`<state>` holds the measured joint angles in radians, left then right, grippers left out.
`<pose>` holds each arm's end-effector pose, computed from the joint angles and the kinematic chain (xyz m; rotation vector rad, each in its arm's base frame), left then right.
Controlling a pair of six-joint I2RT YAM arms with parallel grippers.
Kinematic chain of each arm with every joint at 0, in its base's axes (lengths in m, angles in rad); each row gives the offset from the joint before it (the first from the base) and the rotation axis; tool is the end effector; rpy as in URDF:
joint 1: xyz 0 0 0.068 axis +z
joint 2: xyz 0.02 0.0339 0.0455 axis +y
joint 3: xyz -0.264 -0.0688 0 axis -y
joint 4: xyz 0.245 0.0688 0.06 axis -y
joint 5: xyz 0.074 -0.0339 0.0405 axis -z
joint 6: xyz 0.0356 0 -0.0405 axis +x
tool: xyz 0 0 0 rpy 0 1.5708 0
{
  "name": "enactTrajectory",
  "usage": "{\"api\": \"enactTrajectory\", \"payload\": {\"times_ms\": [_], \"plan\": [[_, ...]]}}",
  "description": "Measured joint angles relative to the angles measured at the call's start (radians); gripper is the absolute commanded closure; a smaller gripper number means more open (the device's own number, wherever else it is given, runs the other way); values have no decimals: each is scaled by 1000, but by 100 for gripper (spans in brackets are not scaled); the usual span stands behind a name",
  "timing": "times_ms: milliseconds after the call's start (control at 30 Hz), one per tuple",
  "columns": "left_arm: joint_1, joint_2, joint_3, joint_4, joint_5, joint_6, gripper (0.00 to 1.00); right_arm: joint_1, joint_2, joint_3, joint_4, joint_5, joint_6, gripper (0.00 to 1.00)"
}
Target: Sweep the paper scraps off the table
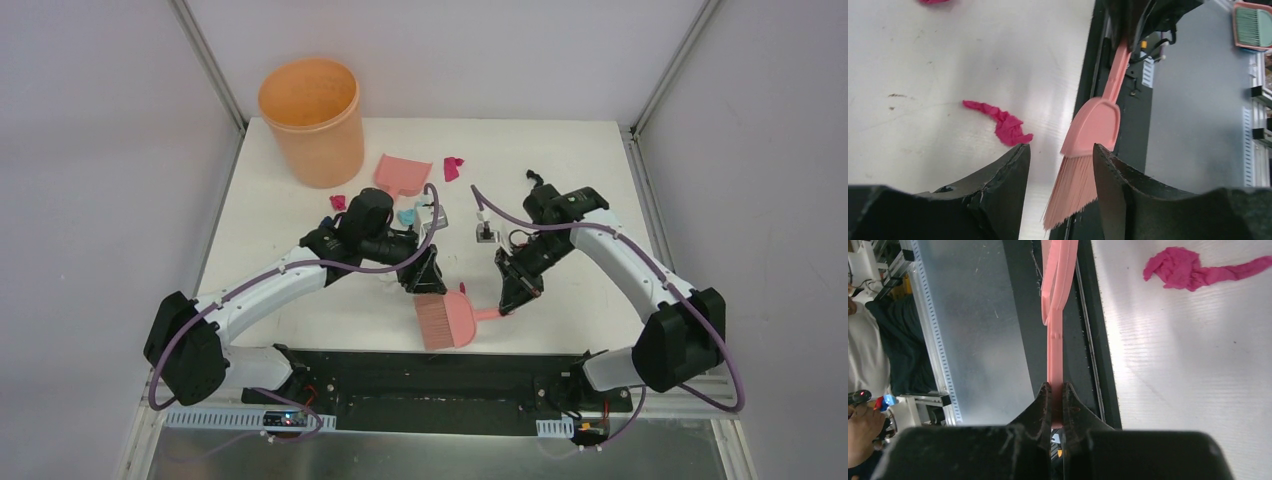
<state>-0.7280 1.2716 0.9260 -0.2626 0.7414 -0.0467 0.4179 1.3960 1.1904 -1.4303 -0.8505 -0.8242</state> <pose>0.1895 -0.2011 0.2819 1.1650 1.9394 -1.2353 0.1901 0.1137 0.2849 -1.5762 2.2730 1.2449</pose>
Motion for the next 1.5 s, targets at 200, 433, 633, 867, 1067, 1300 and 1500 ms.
{"api": "enactTrajectory", "payload": {"times_ms": [200,433,633,867,1067,1300,1500], "plan": [[-27,5,-1,36,89,-20,57,31,44,15,-7,-16,23,100],[-46,9,-2,34,111,-16,60,31,70,109,-56,-64,18,100],[-52,15,-5,17,95,-12,67,31,87,114,-84,-108,-1,100],[-52,49,-5,15,168,-17,99,30,89,114,-84,-91,-8,100],[-49,52,-7,32,225,-26,100,25,89,130,-72,-72,24,51],[6,23,-42,182,288,-156,100,-177,29,116,101,-194,183,30],[14,52,-43,273,349,-254,100,-190,-25,40,135,-230,196,29]]}}
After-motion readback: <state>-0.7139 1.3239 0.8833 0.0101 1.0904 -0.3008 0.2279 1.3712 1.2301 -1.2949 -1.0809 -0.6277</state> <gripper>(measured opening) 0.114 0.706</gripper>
